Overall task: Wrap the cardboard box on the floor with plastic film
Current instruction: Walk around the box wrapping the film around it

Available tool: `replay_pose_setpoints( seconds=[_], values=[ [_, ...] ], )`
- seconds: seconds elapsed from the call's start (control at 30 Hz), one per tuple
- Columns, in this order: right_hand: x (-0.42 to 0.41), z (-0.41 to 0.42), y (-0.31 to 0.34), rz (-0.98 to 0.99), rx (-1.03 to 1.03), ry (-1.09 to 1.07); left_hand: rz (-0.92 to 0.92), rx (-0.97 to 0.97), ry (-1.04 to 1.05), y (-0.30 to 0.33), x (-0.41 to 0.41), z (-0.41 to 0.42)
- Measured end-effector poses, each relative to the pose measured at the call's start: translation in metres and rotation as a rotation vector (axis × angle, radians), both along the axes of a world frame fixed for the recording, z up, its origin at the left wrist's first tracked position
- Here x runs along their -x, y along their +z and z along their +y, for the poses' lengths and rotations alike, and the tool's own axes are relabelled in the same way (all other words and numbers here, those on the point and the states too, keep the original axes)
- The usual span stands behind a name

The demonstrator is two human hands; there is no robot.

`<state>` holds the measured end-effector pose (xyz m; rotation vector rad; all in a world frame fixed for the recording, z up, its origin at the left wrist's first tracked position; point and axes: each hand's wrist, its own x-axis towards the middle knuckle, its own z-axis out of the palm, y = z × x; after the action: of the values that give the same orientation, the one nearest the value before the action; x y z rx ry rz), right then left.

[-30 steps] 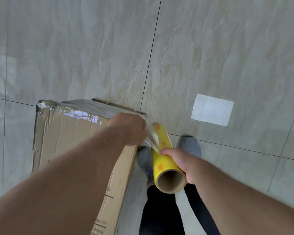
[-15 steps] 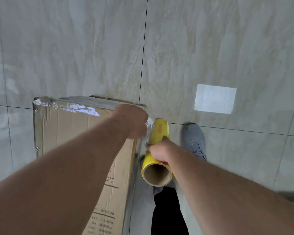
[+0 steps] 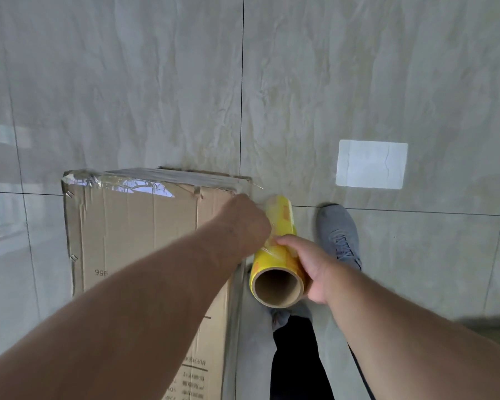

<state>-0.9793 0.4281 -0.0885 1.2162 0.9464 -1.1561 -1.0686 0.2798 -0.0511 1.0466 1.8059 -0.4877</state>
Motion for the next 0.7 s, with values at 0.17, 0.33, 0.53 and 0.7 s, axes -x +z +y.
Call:
replay_pose_setpoints(
  seconds=[0.17, 0.33, 0.53, 0.7],
  values=[
    [-0.020, 0.002, -0.002, 0.108, -0.070, 0.109, 0.036, -0.031, 0.072, 0.010, -0.004, 0.000],
    [-0.003, -0.001, 0.006, 0.176, -0.067, 0.532, 0.040, 0.033, 0.057, 0.009, -0.017, 0.007],
    [0.016, -0.023, 0.013, 0.146, -0.064, 0.483, 0.067, 0.074, -0.016, 0.000, -0.030, -0.008],
    [-0.001, -0.017, 0.014, -0.044, -0.111, 0.080, 0.044, 0.107, -0.084, 0.006, -0.028, -0.005]
  ],
)
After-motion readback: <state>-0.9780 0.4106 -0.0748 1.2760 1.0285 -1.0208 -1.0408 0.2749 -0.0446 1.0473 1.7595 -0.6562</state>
